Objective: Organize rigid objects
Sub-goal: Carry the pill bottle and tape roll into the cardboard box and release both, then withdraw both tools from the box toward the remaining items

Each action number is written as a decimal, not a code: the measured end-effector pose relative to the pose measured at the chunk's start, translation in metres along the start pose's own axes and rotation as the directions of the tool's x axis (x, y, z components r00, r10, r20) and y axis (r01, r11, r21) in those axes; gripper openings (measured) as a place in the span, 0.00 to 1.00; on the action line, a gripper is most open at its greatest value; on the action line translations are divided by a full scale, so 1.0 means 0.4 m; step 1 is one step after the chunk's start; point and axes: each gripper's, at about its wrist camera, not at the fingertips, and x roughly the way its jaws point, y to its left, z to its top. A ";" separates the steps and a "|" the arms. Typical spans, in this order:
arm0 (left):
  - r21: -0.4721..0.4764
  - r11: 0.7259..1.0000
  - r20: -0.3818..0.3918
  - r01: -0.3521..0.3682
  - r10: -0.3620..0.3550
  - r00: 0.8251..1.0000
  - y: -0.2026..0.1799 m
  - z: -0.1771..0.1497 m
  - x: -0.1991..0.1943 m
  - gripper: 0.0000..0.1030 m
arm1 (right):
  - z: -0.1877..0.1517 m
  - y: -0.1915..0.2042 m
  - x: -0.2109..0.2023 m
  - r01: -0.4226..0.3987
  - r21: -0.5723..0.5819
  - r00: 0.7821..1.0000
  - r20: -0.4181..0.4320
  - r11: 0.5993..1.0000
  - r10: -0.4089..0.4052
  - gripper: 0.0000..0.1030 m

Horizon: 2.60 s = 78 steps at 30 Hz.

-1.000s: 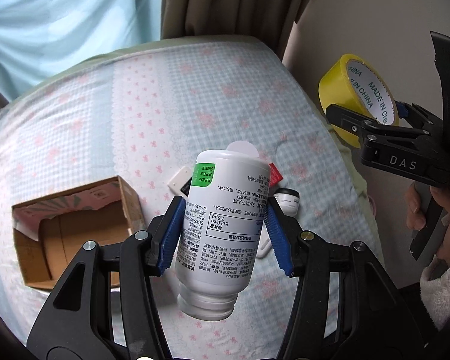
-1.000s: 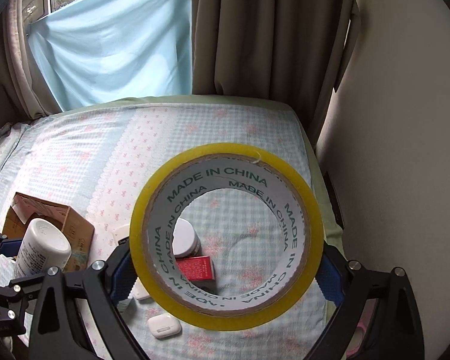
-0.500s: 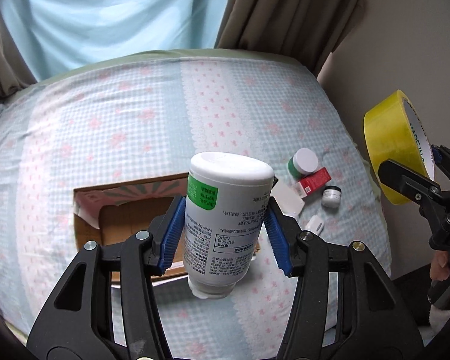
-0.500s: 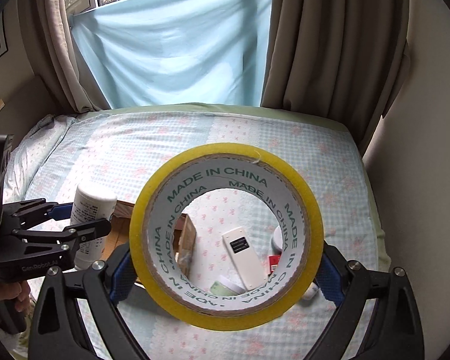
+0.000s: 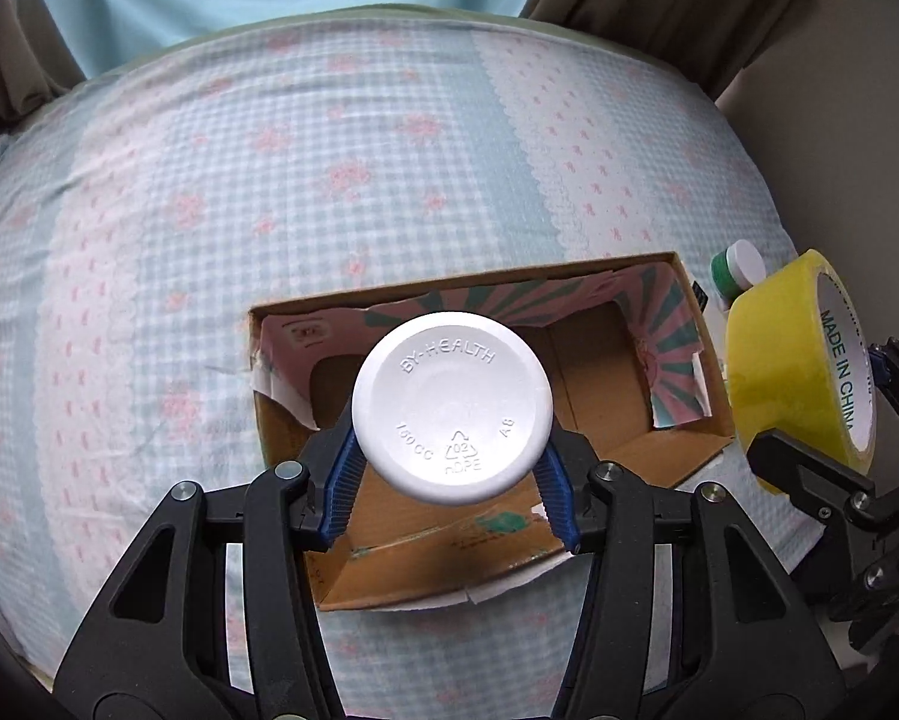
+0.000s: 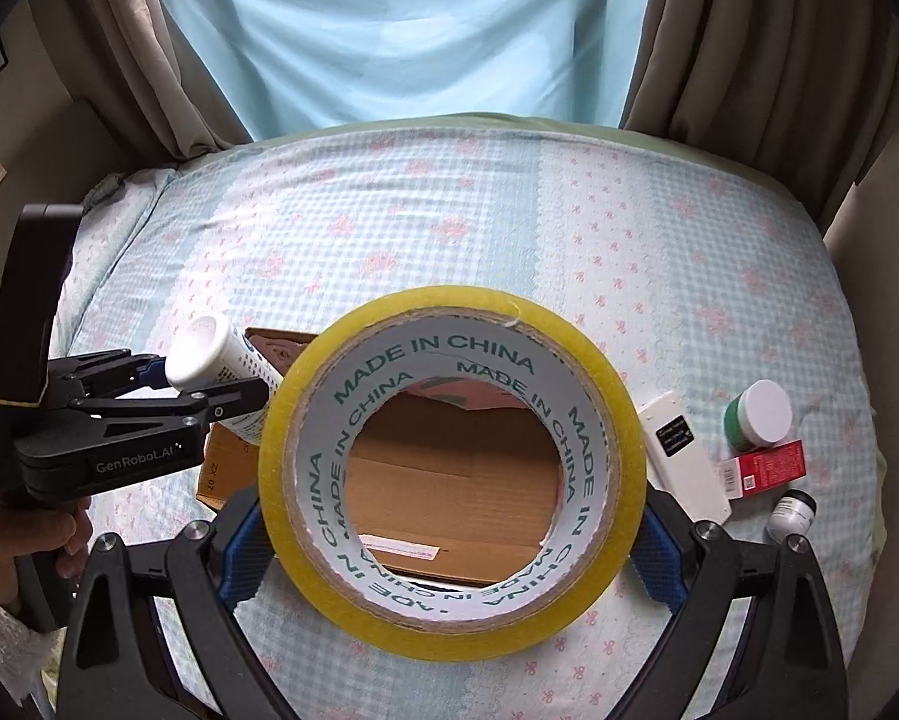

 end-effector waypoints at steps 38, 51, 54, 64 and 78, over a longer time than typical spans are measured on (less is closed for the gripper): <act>0.054 0.999 -0.093 -0.006 0.011 0.996 0.030 -0.064 0.087 1.00 | -0.056 -0.006 0.181 0.045 -0.082 0.990 -0.128 0.996 -0.056 1.00; 0.061 0.997 0.027 -0.037 0.035 0.999 -0.016 -0.082 -0.137 1.00 | -0.026 0.011 -0.014 0.065 -0.023 0.998 -0.027 0.998 -0.065 1.00; 0.031 0.998 0.053 -0.049 0.048 0.997 -0.038 -0.098 -0.191 1.00 | -0.030 0.002 -0.084 0.055 0.011 0.998 0.012 0.998 -0.055 1.00; 0.015 0.995 0.132 -0.096 0.093 0.987 -0.184 -0.155 -0.301 1.00 | -0.092 -0.116 -0.311 0.169 0.113 0.979 0.094 0.979 -0.179 1.00; 0.033 0.998 0.132 -0.057 0.052 0.990 -0.499 -0.205 -0.295 1.00 | -0.192 -0.413 -0.438 0.198 0.055 0.970 0.131 0.979 -0.203 1.00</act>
